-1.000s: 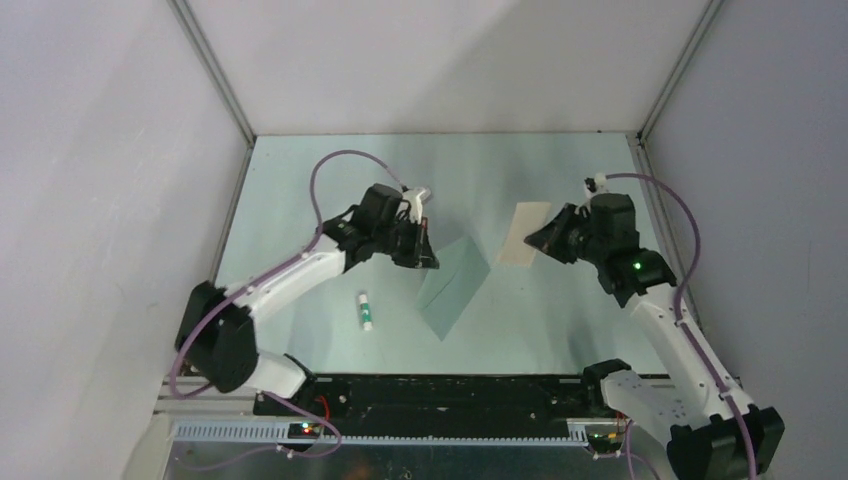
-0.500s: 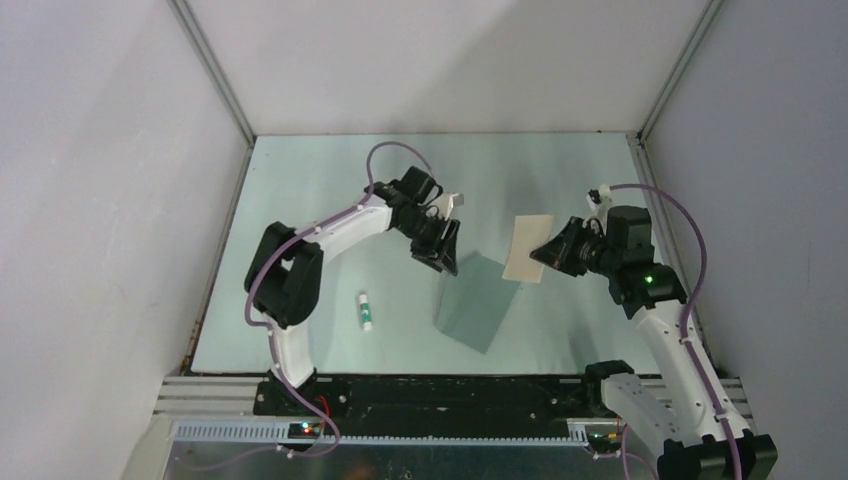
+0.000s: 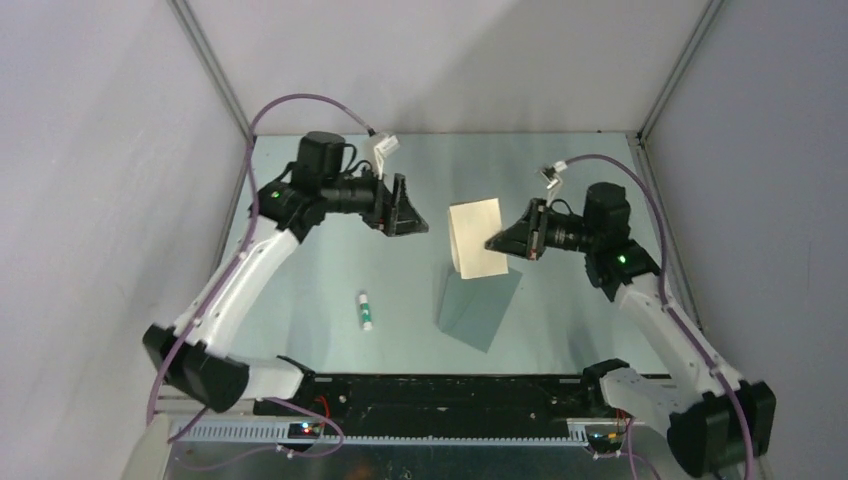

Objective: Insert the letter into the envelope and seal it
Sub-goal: Adjust the letter.

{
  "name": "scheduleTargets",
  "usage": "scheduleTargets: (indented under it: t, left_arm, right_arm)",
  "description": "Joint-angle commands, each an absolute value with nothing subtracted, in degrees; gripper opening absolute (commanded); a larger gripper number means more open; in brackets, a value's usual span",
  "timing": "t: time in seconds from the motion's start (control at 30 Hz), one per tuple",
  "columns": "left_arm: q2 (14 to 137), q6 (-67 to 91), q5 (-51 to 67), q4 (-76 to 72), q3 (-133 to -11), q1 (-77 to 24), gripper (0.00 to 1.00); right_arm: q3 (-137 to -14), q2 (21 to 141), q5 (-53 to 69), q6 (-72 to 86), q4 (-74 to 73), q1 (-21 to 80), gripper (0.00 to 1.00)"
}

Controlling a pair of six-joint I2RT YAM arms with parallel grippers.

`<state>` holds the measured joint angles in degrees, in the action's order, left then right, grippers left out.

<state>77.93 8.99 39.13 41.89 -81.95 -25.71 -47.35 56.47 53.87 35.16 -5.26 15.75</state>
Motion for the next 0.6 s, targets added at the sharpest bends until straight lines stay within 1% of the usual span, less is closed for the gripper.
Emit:
scheduleTargets:
  t: [0.0, 0.03, 0.07, 0.13, 0.3, 0.4, 0.5, 0.57]
  left_arm:
    - [73.04, 5.23, 46.53, 40.41, -81.92, -25.42, 0.85]
    - [72.91, 2.52, 46.73, 43.46, -82.62, -25.41, 0.85]
    - [73.11, 1.3, 46.58, 45.11, -84.38, -25.4, 0.86]
    - [73.85, -2.84, 45.78, 49.48, -86.56, -25.46, 0.86]
    - [76.55, -7.0, 44.72, 56.15, -88.66, -25.43, 0.87]
    - [76.4, -5.77, 46.04, 55.29, -87.94, -25.49, 0.88]
    - [75.45, -4.95, 48.73, 53.16, -87.2, -25.49, 0.89]
    - [75.12, -4.38, 51.45, 51.9, -86.84, -25.62, 0.91]
  right_arm:
    - [-56.13, 64.45, 62.27, 25.0, -11.21, 19.6, 0.0]
    - [-57.86, 65.58, 61.56, 22.12, -14.61, 21.91, 0.0]
    - [-61.31, 67.83, 61.01, 16.52, -21.36, 22.99, 0.0]
    - [-64.79, 70.88, 61.61, 10.66, -27.92, 25.45, 0.0]
    - [-67.26, 74.3, 69.64, 4.06, -33.16, 27.11, 0.0]
    - [-70.39, 76.38, 71.13, -4.34, -42.72, 28.7, 0.0]
    - [-74.79, 80.21, 69.23, -12.53, -52.58, 30.56, 0.0]
    - [-76.83, 82.47, 67.97, -14.89, -57.66, 31.89, 0.0]
